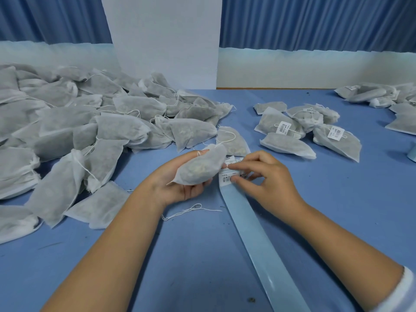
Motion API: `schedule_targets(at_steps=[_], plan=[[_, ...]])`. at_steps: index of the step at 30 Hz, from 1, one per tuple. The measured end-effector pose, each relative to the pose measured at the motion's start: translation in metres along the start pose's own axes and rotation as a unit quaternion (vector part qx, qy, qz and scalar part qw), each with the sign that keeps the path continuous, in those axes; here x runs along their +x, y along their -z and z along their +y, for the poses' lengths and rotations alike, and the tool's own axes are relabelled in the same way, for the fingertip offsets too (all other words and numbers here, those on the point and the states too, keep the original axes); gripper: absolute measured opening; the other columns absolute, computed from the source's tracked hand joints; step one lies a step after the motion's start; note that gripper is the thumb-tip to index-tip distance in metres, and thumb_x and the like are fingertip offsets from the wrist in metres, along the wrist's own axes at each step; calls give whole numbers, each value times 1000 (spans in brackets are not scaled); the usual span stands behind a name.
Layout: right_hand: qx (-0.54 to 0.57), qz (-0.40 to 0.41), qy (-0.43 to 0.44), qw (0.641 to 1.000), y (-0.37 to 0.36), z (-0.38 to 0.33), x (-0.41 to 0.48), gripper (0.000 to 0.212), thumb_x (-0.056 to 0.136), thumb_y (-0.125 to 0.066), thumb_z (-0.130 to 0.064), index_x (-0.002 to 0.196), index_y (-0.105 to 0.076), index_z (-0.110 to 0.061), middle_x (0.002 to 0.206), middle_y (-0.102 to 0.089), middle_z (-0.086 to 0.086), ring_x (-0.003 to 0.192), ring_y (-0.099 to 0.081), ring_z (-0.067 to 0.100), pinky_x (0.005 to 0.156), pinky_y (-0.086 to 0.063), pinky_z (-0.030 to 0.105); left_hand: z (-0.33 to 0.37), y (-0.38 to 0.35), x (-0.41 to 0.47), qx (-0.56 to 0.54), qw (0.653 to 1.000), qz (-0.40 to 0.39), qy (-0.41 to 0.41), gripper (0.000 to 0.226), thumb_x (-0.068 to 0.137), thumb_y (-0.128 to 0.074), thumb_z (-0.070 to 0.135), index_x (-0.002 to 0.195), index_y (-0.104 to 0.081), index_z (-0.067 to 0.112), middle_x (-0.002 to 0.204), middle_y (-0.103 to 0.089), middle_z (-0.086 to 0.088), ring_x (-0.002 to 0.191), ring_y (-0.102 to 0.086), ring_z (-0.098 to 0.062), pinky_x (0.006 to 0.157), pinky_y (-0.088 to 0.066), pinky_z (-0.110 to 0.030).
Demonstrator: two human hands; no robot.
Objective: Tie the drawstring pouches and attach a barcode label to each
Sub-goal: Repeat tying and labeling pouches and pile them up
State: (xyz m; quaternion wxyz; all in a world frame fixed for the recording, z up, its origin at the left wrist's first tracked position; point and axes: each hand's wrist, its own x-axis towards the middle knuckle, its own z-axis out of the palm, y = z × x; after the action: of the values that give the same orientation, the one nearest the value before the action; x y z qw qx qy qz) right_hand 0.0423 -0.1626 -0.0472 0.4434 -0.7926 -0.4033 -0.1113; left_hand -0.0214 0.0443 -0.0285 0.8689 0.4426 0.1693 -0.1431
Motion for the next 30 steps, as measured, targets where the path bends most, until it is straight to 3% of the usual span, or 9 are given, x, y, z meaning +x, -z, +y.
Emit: schedule_targets(at_steps=[3,5,8,14,19,25,28,30], plan=[[-27,25,37,999,-1,-1,-1,27,82,-77,-11,108,-76,-19,99,-61,-3,91,-58,4,84,-51,25,1,2,1,-49,999,-17,14,40,74,-60,28,109,-64,10,118,-59,-11,48,-62,-17,38,-47,-17],[-43,31,55,997,-1,-2,-1,27,83,-77,-11,109,-76,-19,99,-64,-3,91,-61,9,85,-52,30,1,4,1,-52,998,-43,15,38,79,-55,27,107,-70,6,113,-68,-12,50,-63,-16,39,-48,-17],[-62,48,76,994,0,-2,-1,26,83,-77,-11,107,-76,-20,98,-69,-5,91,-64,14,82,-52,34,1,5,0,-41,997,-64,11,34,77,-53,22,89,-79,3,98,-74,-10,51,-63,-12,42,-48,-15],[-97,82,110,986,1,-2,-1,18,84,-77,-14,101,-78,-18,100,-73,-5,90,-67,19,78,-55,40,1,6,2,-65,995,-71,16,35,70,-58,23,89,-79,2,98,-74,-12,50,-64,-12,41,-50,-16],[-112,90,111,983,0,-4,-1,11,82,-76,-12,91,-79,-18,102,-70,-2,93,-64,18,83,-49,28,1,5,3,-58,997,-50,19,33,72,-57,21,89,-79,1,96,-74,-11,50,-65,-13,41,-50,-17],[13,19,56,998,1,-10,-3,10,76,-68,-4,79,-67,-13,104,-62,-2,100,-59,8,90,-41,15,1,5,5,-48,999,17,12,34,74,-61,23,105,-69,10,95,-72,-8,55,-67,-16,44,-52,-18],[126,82,-6,989,2,-14,-1,14,77,-58,-1,78,-61,-15,102,-62,1,101,-60,8,86,-46,18,2,5,5,-17,999,42,-3,25,66,-73,25,89,-74,15,84,-73,-3,56,-68,-14,45,-52,-19],[145,133,-59,979,4,-13,2,21,82,-59,0,82,-60,-21,105,-61,3,101,-59,4,81,-47,18,1,4,5,64,995,73,-32,7,78,-74,26,80,-76,20,76,-73,2,57,-68,-10,46,-52,-19]])
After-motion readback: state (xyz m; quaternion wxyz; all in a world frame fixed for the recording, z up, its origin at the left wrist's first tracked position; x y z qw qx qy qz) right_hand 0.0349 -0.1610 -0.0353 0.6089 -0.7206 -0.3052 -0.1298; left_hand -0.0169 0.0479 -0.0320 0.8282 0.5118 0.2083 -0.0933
